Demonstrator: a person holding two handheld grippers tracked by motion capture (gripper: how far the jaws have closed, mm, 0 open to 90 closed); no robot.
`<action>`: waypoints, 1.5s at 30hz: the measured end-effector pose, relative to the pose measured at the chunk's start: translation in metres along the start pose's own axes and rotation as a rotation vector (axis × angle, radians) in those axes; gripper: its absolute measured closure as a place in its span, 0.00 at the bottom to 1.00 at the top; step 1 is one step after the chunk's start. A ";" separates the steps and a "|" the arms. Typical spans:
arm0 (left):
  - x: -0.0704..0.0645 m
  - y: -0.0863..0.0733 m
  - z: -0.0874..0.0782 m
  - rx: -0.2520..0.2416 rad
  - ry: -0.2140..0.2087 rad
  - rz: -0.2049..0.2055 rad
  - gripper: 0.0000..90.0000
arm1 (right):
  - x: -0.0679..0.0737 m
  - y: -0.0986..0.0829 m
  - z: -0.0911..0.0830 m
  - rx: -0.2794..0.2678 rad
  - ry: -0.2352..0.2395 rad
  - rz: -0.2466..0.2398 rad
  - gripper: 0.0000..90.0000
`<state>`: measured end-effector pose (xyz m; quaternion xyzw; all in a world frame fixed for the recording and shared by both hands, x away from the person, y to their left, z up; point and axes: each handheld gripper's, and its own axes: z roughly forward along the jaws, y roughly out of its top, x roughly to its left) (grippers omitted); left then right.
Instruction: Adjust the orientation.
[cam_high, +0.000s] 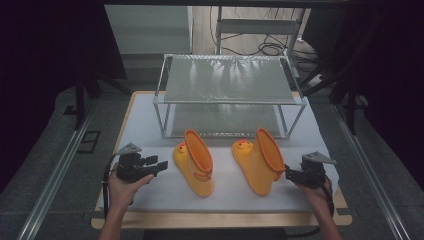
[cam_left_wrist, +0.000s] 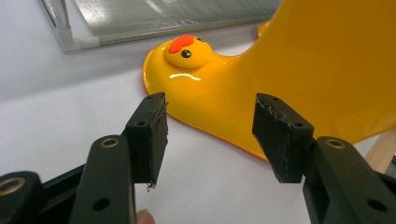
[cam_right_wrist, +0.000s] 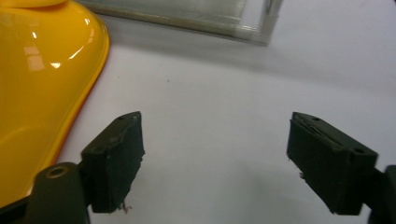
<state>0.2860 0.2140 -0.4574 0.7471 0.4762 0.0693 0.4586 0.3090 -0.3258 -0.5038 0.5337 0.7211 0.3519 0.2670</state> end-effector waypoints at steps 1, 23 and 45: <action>-0.002 -0.001 0.000 -0.002 -0.003 -0.002 0.51 | -0.003 -0.002 -0.002 -0.006 0.009 0.008 0.27; -0.091 -0.024 0.039 0.062 -0.108 0.181 0.99 | -0.010 -0.011 0.001 -0.011 0.052 0.022 0.41; -0.142 -0.041 0.100 -0.015 -0.003 0.261 1.00 | -0.011 -0.013 0.004 0.000 0.037 0.041 0.40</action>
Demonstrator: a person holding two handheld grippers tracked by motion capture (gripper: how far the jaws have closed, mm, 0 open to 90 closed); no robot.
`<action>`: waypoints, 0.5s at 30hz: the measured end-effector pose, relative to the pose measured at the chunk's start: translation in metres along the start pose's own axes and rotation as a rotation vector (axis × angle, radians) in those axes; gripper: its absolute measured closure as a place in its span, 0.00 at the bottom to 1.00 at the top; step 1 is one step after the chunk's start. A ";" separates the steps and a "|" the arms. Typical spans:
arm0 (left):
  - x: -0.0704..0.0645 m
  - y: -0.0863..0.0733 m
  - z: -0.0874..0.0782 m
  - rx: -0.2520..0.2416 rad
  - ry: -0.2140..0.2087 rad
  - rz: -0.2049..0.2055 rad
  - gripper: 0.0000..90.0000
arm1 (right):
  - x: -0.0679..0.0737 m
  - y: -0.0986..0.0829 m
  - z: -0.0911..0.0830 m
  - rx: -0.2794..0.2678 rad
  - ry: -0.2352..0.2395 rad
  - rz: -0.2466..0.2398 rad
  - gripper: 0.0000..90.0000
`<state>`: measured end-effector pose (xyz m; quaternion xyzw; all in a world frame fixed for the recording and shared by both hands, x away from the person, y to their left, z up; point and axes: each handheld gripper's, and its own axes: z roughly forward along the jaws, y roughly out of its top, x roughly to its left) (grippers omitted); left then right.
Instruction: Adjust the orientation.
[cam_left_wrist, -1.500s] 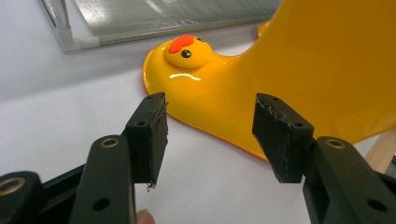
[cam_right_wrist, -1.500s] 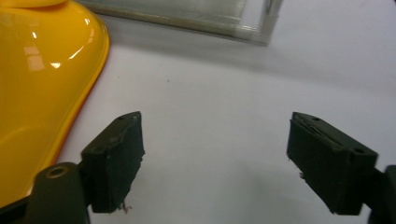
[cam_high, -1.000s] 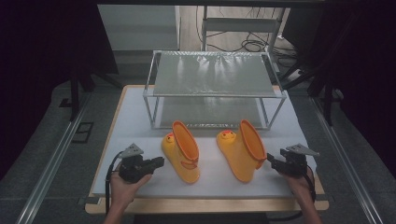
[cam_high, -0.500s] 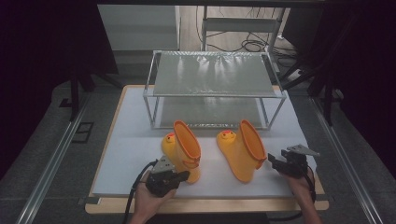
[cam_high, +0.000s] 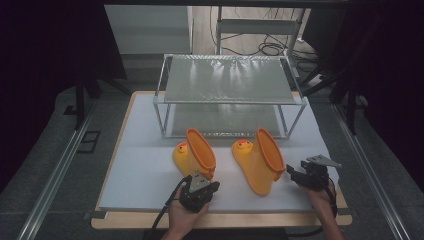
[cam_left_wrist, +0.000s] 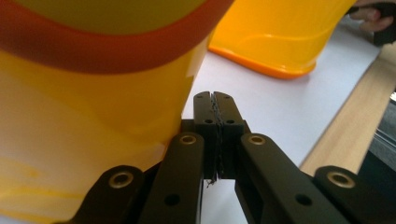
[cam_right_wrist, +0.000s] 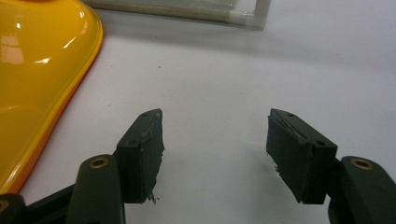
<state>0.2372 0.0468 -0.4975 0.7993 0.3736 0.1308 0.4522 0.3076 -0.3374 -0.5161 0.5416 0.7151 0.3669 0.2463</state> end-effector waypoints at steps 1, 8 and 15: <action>0.000 0.000 0.000 -0.001 0.004 0.003 1.00 | 0.000 0.000 0.000 0.003 0.001 -0.001 0.40; 0.012 -0.009 -0.015 -0.005 0.007 -0.028 1.00 | -0.003 0.000 -0.002 -0.008 -0.004 0.011 0.41; 0.026 -0.022 -0.039 0.000 0.020 -0.062 1.00 | -0.004 0.001 -0.003 -0.014 0.000 0.020 0.41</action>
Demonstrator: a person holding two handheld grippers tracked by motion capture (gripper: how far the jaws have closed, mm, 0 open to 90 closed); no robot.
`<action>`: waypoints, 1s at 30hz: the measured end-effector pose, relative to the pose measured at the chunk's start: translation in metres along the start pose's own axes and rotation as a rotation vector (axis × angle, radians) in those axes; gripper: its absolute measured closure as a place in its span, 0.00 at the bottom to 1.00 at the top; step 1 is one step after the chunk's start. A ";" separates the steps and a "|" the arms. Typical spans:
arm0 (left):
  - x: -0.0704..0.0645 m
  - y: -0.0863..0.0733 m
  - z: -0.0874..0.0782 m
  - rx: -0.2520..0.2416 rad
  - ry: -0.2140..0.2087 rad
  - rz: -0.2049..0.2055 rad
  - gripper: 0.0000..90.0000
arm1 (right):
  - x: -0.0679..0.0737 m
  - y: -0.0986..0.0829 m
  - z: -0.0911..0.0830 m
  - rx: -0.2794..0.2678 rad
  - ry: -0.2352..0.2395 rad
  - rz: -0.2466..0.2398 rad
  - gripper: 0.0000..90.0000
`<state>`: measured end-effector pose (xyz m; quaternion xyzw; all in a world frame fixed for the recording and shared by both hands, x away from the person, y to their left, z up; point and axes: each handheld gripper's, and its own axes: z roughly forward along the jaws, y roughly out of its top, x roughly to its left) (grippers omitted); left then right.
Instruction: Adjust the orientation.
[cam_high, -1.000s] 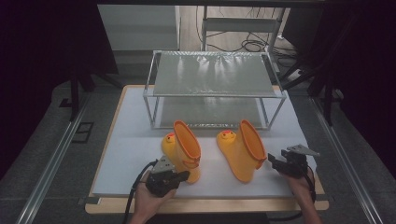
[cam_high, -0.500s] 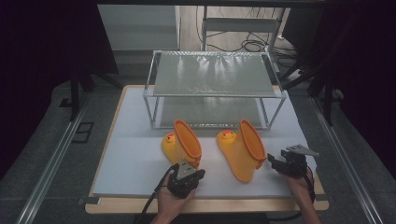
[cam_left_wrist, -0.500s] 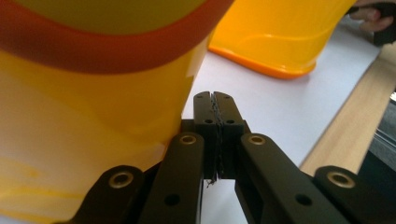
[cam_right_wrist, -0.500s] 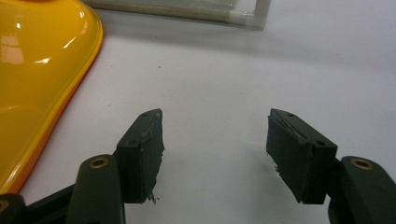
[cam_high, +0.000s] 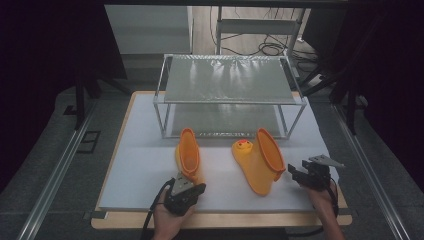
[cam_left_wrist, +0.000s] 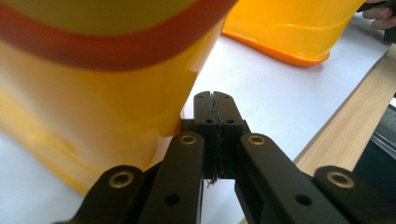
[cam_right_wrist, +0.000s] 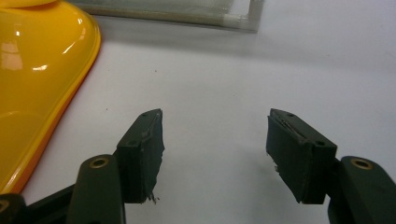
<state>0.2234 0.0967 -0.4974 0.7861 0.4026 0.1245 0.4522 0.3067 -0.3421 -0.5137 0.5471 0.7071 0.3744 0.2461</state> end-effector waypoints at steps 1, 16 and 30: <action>0.004 -0.002 -0.004 0.003 0.002 -0.006 1.00 | 0.000 0.000 0.000 0.002 0.001 0.002 0.41; 0.037 -0.015 -0.035 -0.009 -0.023 -0.105 0.82 | 0.000 0.000 0.001 0.008 0.006 -0.002 0.42; 0.087 -0.020 -0.083 -0.025 0.013 -0.177 0.57 | 0.003 0.004 -0.001 -0.013 0.054 -0.003 0.45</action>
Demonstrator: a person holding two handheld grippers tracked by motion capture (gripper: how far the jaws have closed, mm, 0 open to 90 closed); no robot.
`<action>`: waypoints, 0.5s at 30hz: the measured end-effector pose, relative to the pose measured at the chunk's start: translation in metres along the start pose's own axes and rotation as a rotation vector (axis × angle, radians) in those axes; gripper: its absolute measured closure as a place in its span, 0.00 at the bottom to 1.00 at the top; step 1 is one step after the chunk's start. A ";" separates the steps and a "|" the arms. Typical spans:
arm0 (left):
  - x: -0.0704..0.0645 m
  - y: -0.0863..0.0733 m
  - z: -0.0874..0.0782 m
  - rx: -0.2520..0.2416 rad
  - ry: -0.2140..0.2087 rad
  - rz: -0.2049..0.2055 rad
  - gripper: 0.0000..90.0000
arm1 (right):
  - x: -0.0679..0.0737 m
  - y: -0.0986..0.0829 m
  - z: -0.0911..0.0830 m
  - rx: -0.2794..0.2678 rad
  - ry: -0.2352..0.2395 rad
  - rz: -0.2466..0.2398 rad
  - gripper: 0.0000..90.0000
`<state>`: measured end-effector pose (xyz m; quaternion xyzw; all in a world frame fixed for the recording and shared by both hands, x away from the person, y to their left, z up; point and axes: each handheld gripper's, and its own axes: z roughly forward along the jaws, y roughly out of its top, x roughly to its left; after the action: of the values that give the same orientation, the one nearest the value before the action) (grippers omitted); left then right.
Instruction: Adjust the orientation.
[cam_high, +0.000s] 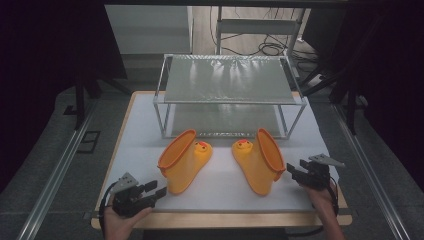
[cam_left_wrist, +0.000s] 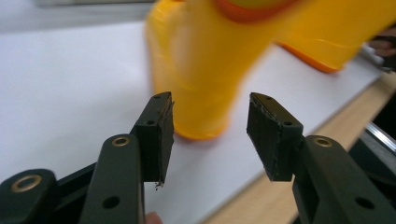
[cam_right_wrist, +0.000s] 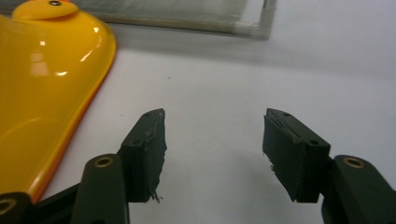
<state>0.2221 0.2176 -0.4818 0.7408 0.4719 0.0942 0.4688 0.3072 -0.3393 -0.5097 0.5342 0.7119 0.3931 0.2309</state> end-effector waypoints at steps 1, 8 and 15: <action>0.005 0.004 0.002 0.006 0.002 -0.006 0.57 | 0.001 0.001 0.000 0.001 0.010 -0.006 0.47; 0.031 0.036 0.021 0.021 0.027 -0.024 0.54 | 0.004 0.002 0.000 0.023 0.081 -0.065 0.56; 0.043 0.054 0.031 0.030 0.046 -0.019 0.53 | 0.006 0.003 0.000 0.058 0.160 -0.139 0.71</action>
<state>0.2964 0.2267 -0.4698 0.7408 0.4908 0.0998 0.4476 0.3070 -0.3333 -0.5062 0.4570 0.7743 0.3969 0.1843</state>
